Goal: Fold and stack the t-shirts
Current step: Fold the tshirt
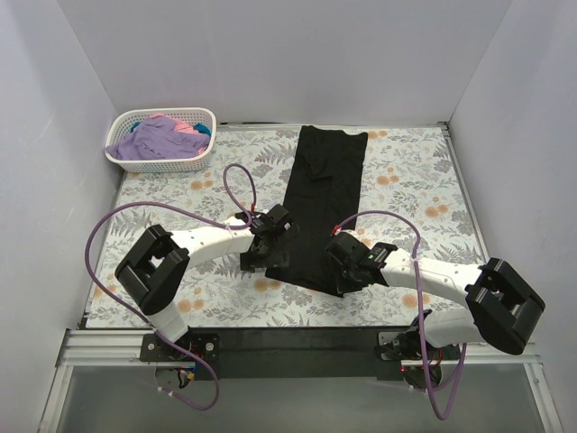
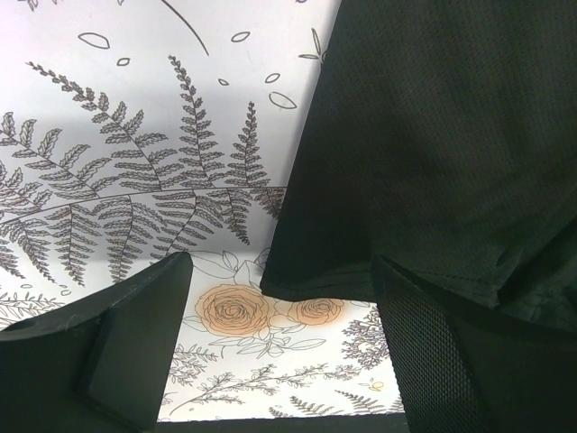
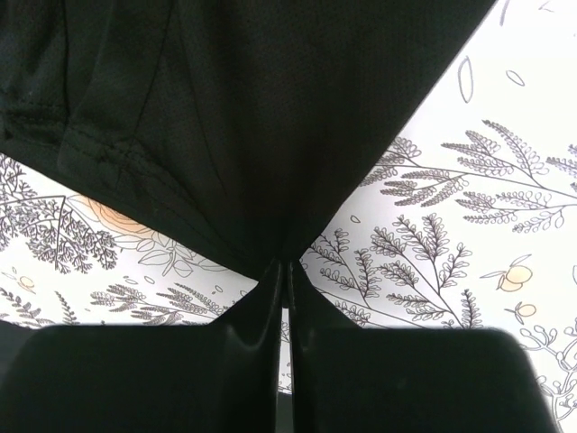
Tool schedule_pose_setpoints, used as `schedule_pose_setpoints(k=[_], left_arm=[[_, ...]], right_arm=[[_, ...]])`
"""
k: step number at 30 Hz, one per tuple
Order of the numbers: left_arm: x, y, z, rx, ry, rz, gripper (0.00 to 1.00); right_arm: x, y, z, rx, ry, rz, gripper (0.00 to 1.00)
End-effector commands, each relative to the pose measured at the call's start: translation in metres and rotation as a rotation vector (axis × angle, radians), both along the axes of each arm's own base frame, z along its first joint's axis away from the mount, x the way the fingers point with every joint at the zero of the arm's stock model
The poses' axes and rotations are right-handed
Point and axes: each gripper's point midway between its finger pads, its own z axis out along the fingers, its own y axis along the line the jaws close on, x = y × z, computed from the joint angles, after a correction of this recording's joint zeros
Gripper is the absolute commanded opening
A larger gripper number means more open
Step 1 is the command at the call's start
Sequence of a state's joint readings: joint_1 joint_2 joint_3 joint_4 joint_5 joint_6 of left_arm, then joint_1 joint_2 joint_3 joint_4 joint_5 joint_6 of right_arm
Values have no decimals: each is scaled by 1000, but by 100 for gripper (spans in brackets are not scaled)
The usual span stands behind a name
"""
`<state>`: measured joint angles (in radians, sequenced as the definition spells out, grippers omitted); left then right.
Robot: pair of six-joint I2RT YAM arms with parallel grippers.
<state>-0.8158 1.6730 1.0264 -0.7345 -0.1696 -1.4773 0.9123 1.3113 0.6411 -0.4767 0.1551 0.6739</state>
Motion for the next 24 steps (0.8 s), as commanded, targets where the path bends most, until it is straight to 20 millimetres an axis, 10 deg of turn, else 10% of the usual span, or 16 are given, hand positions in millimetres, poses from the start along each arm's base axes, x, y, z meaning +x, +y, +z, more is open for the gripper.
schedule_pose_setpoints(k=[1, 18, 24], left_arm=[[6, -4, 7, 3, -28, 1, 78], [-20, -1, -15, 30, 64, 8, 35], [-36, 4, -20, 41, 106, 18, 4]], right_arm=[[-26, -31, -23, -131, 98, -2, 1], [-22, -33, -21, -140, 66, 5, 1], [-20, -31, -14, -115, 47, 17, 1]])
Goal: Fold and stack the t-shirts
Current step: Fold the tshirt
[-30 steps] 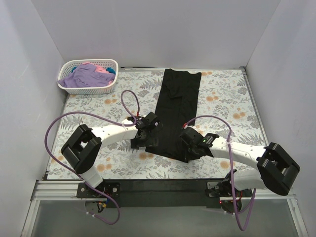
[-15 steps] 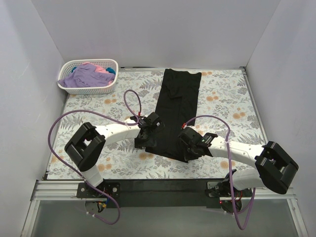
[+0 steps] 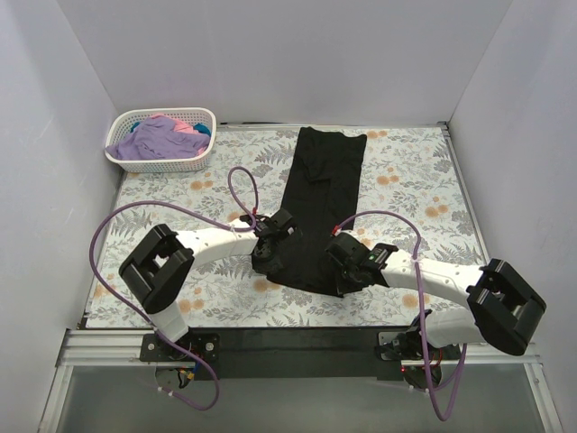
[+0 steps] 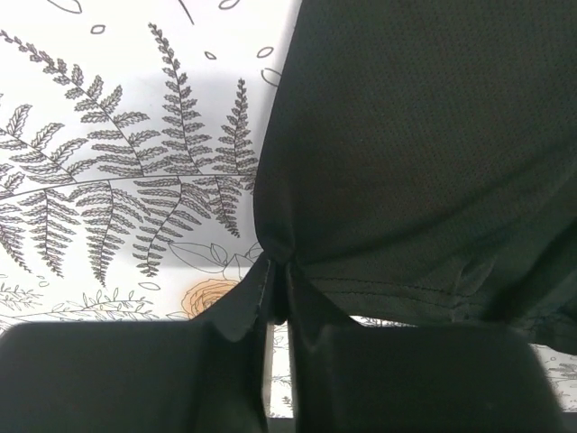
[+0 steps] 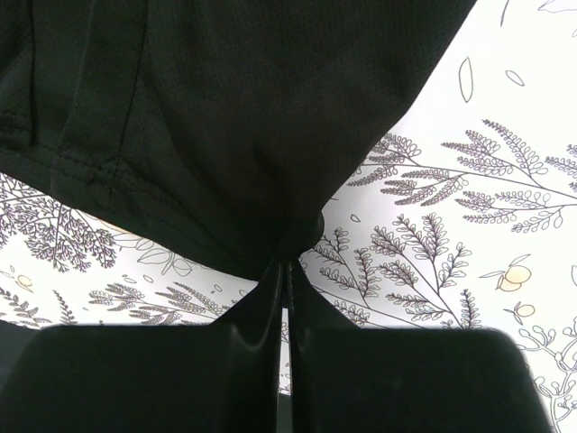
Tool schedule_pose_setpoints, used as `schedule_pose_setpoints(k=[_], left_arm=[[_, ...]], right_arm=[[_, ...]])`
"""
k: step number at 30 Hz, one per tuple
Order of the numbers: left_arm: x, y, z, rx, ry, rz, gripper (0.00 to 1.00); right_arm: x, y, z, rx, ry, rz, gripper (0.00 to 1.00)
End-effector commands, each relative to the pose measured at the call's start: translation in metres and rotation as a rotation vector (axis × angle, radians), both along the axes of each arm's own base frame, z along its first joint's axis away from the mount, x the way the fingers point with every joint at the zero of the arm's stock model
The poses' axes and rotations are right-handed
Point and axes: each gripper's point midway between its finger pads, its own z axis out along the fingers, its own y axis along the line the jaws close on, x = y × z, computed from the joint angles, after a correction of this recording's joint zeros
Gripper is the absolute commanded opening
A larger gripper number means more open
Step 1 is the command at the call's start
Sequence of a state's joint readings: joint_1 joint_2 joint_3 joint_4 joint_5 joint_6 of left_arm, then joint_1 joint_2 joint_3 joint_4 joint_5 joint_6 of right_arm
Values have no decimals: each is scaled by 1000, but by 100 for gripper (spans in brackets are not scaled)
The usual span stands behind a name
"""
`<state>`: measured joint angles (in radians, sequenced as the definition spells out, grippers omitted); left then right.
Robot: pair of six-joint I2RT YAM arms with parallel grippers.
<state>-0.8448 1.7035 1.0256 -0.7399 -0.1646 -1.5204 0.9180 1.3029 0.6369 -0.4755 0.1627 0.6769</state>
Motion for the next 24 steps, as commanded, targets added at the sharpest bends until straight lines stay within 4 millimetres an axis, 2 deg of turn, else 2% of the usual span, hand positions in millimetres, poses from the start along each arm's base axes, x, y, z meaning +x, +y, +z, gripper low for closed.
schedule_pose_setpoints(k=[1, 5, 6, 8, 9, 11, 13, 15, 17, 18, 19, 21, 22, 24], left_arm=[[-29, 9, -10, 27, 83, 8, 0], [-57, 6, -3, -4, 139, 6, 0], [-71, 10, -3, 17, 161, -8, 0], [-85, 11, 4, 10, 163, -11, 0], [-102, 14, 4, 19, 190, -11, 0], [-117, 12, 10, -9, 197, -18, 0], [-123, 9, 10, -46, 206, -14, 0], [-112, -2, 21, -98, 160, -33, 0], [-98, -9, 31, -107, 121, -42, 0], [-85, -9, 35, -89, 86, -44, 0], [-70, -21, 51, -118, 40, -50, 0], [-47, -24, 63, -125, -14, -37, 0], [-31, -29, 72, -131, -50, -48, 0], [-7, -25, 79, -137, -83, -12, 0]], right_arm=[[-21, -30, -13, -111, 58, 28, 1], [-34, -26, -6, -71, 100, 77, 1], [-40, -26, -2, -56, 109, 88, 1], [-54, -22, 3, -18, 147, 123, 1], [-61, -24, 6, -8, 163, 137, 1], [-79, -25, 9, 8, 226, 172, 1], [-83, -28, 12, 16, 236, 186, 1], [-78, -33, 16, -11, 199, 194, 1], [-65, -26, 32, 3, 157, 198, 1], [-55, -28, 34, -30, 120, 209, 1], [-39, -19, 51, -9, 73, 198, 1], [-19, -20, 59, -59, 29, 216, 1], [-2, -15, 72, -44, -6, 201, 1], [18, -12, 81, -54, -32, 194, 1]])
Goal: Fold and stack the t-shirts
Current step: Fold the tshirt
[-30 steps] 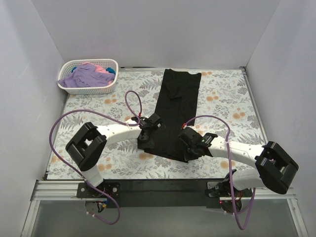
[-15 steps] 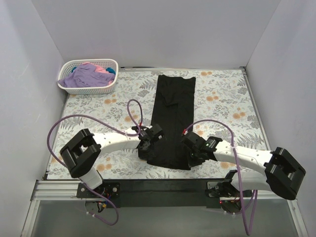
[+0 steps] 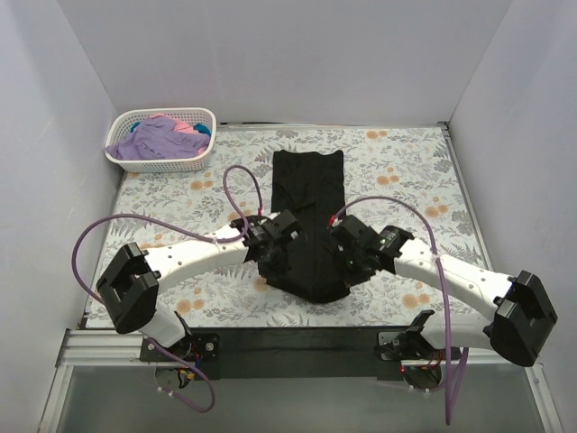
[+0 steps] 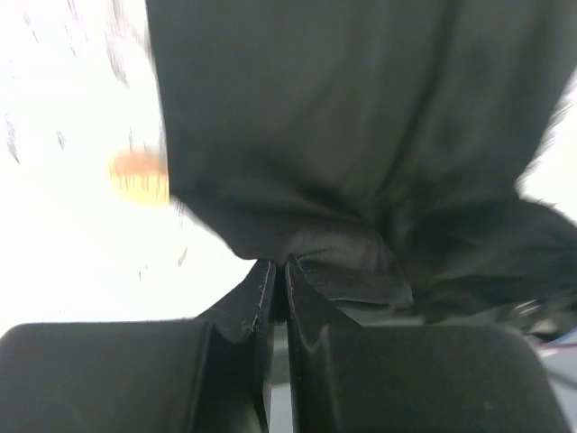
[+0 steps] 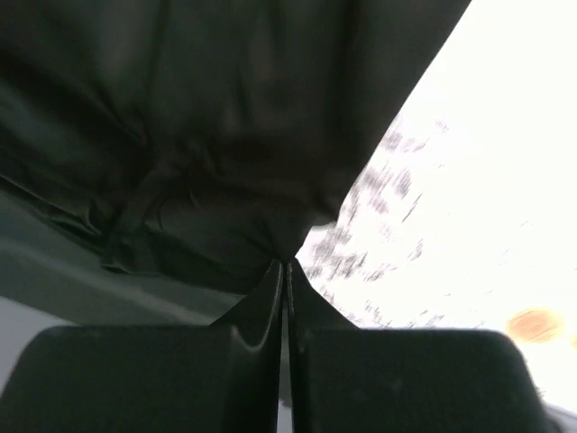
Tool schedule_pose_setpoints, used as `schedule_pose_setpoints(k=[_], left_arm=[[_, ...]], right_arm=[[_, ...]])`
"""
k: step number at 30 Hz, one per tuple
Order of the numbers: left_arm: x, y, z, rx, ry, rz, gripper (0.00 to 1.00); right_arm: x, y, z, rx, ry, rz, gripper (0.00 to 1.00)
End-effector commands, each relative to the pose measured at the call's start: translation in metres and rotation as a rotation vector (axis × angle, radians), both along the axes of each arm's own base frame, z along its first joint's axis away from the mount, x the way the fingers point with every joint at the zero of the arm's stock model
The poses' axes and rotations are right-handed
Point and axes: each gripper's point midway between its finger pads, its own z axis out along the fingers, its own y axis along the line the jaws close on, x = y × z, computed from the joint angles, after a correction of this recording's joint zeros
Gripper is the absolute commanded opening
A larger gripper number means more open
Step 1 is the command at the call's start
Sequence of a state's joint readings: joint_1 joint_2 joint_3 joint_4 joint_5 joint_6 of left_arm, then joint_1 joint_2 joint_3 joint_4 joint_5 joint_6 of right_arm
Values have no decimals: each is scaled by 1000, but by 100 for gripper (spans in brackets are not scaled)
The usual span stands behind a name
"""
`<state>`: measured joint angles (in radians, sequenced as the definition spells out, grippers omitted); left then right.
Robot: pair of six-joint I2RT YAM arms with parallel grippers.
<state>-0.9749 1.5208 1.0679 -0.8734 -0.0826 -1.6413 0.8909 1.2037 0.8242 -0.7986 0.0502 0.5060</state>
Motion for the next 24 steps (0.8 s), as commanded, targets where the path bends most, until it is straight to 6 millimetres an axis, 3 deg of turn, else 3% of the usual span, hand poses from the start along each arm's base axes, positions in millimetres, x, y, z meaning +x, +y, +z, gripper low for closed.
schedule_pose_setpoints(k=[1, 2, 6, 12, 18, 24], left_arm=[[50, 7, 21, 8, -118, 25, 0], [66, 10, 27, -3, -137, 52, 0], [109, 13, 38, -27, -219, 92, 0], [163, 17, 43, -34, -307, 130, 0], [203, 19, 34, -48, -335, 157, 0], [240, 11, 43, -52, -390, 160, 0]], right_arm=[[48, -6, 26, -47, -119, 24, 1], [63, 0, 42, -23, -158, 17, 1], [109, 0, 59, -41, -212, 1, 1], [166, -6, 72, -82, -263, -15, 1], [201, -8, 70, -97, -265, -15, 1], [231, -7, 68, -104, -278, -22, 1]])
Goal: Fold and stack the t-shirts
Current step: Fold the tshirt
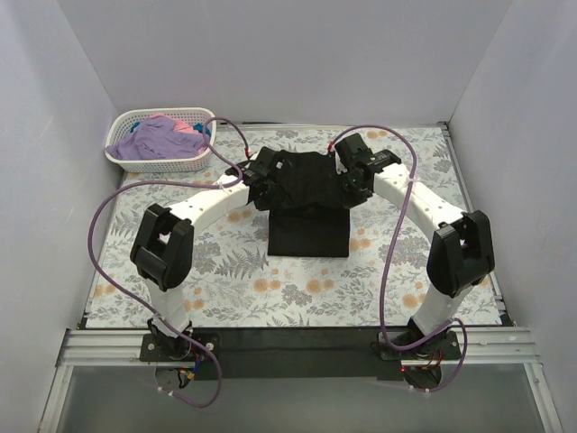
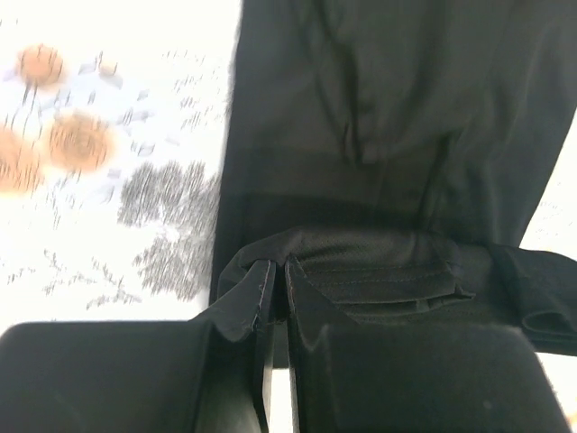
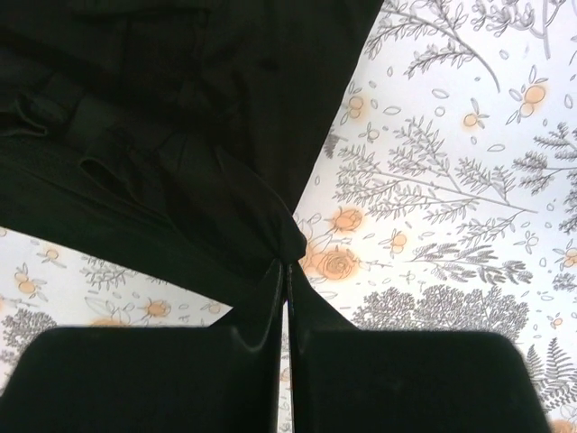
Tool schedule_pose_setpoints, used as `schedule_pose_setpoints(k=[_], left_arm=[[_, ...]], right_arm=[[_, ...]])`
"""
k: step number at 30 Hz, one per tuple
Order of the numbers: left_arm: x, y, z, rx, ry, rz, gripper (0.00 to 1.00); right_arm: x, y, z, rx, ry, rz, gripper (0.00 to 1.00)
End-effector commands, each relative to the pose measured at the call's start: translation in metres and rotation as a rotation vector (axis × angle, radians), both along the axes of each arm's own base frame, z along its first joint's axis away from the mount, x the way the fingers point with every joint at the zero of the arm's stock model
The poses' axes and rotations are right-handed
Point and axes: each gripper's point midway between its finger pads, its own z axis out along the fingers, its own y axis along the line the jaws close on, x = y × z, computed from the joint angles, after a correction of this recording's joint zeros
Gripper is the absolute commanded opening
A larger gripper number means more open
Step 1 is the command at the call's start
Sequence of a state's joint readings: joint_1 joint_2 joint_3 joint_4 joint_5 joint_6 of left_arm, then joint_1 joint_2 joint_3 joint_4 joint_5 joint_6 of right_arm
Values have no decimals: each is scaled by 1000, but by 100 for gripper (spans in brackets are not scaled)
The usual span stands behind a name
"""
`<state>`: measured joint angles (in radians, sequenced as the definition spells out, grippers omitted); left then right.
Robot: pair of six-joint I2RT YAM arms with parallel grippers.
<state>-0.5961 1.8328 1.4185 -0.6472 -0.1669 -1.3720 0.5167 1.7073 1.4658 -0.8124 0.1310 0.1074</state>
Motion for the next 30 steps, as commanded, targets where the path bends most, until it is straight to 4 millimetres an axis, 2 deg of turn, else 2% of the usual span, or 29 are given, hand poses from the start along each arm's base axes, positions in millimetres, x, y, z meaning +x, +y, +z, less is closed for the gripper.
schedule_pose_setpoints(k=[1, 6, 10, 14, 18, 21, 22, 23, 25, 28, 29, 30], left_arm=[[30, -5, 23, -11, -98, -6, 0], [51, -6, 11, 1, -93, 11, 0], [61, -3, -4, 8, -83, 29, 0], [71, 4, -22, 25, -72, 51, 0], [82, 2, -35, 23, -92, 60, 1], [85, 1, -41, 21, -97, 66, 12], [85, 1, -41, 26, -99, 65, 16], [86, 2, -38, 27, -109, 71, 26], [89, 4, -32, 26, -129, 77, 34], [89, 4, -9, 7, -173, 81, 48], [88, 4, 8, -11, -203, 82, 52], [85, 4, 13, -17, -212, 79, 59]], right_arm=[[23, -4, 13, -3, -49, 11, 1], [46, -2, 10, 11, -63, 2, 1], [60, -4, -2, 17, -64, -5, 1], [74, -3, -23, 28, -69, -1, 1], [81, -5, -41, 30, -73, -13, 1], [85, -7, -49, 27, -78, -29, 2], [87, -6, -49, 29, -86, -28, 6], [88, -5, -47, 31, -91, -29, 11], [90, -6, -45, 31, -106, -33, 16], [89, -8, -36, 42, -138, -62, 23], [87, -9, -26, 58, -159, -84, 27], [82, -13, -27, 59, -160, -101, 28]])
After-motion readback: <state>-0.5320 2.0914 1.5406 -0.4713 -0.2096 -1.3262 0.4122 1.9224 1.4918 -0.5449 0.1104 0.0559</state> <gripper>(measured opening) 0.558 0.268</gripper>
